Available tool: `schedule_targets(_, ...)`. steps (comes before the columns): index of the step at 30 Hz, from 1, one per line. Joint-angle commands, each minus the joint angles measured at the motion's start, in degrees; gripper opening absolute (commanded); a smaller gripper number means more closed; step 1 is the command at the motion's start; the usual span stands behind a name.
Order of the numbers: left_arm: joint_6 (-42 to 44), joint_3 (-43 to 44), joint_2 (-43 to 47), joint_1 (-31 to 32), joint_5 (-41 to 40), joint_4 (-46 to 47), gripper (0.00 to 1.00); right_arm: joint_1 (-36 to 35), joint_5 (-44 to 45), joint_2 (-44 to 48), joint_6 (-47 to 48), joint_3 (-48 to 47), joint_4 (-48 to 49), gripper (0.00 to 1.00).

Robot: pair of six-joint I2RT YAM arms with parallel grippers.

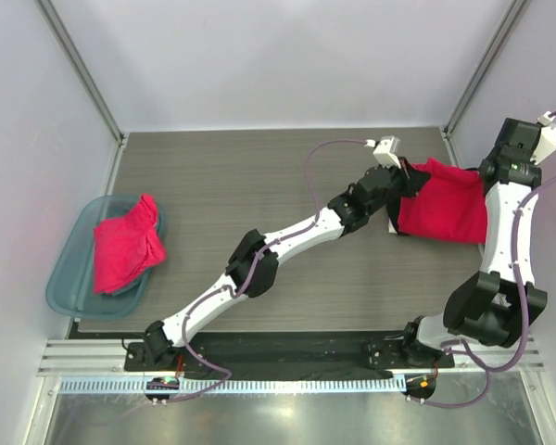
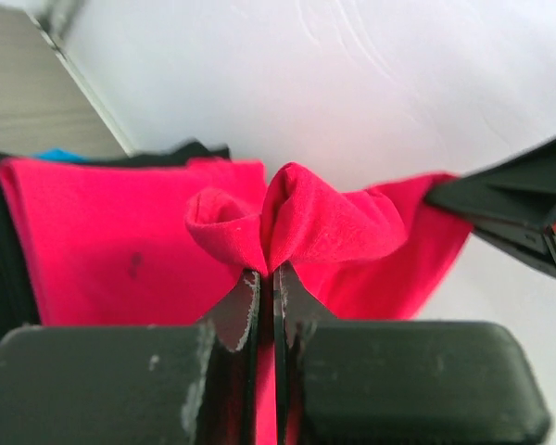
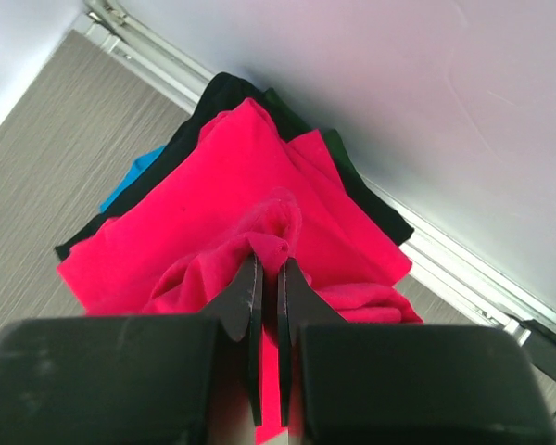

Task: Fold and stack the t-shirts
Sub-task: Neatly place the folded tshirt to the corner, then reset both grippers

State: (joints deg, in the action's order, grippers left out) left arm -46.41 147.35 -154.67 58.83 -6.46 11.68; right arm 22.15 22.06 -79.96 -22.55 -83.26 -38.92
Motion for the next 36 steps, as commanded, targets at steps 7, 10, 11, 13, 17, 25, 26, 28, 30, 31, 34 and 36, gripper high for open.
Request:
schedule_targets(7,6.47,8.79,-11.59,-1.52,-19.36,20.83,0.13,0.52,4.91,-9.49,-2.24,-1.73,13.93,0.03)
schedule_targets(10,10.73,7.45,-11.72,-2.83,-21.93,28.3,0.49,0.61,6.85,-14.58,-2.59,-2.95,17.63,0.3)
schedule_targets(11,9.95,7.34,-11.36,-3.62,-21.58,27.18,0.7,0.61,8.16,-16.0,-2.77,-5.57,17.65,0.56)
schedule_targets(13,10.37,5.16,-10.13,-5.12,-20.36,26.63,0.84,0.7,11.41,-19.16,-3.64,-7.87,16.34,0.91)
schedule_targets(17,11.6,-6.06,-0.76,-6.71,-16.4,27.86,1.0,0.61,9.15,-18.22,-4.61,-10.43,14.04,0.94)
schedule_targets(25,16.7,-22.79,18.95,-6.88,-10.07,20.4,1.0,-0.79,-4.37,-9.43,-0.92,-6.04,14.13,0.9)
schedule_targets(26,16.97,-25.77,20.97,-6.8,-9.19,19.96,1.0,-1.06,-7.27,-8.55,-0.75,-4.38,14.57,0.89)
schedule_targets(28,18.2,-34.61,27.89,-6.8,-6.47,21.01,0.99,-2.72,-13.7,-6.35,-0.74,-2.96,16.67,0.89)
schedule_targets(30,18.03,-38.96,31.96,-6.97,-8.29,20.76,1.0,-4.83,-15.73,-5.91,-0.83,-3.56,16.85,0.89)
schedule_targets(31,17.15,-41.42,35.37,-7.23,-9.18,19.1,1.0,-7.71,-16.26,-6.17,-0.22,-4.18,16.07,0.88)
schedule_targets(34,13.39,-42.75,39.78,-9.16,-9.1,7.07,1.0,-14.65,-13.64,-5.47,0.92,-5.68,14.22,0.88)
schedule_targets(36,13.54,-48.88,45.4,-10.05,-7.44,4.32,1.0,-18.18,-11.88,-4.07,1.27,-3.94,14.83,0.88)
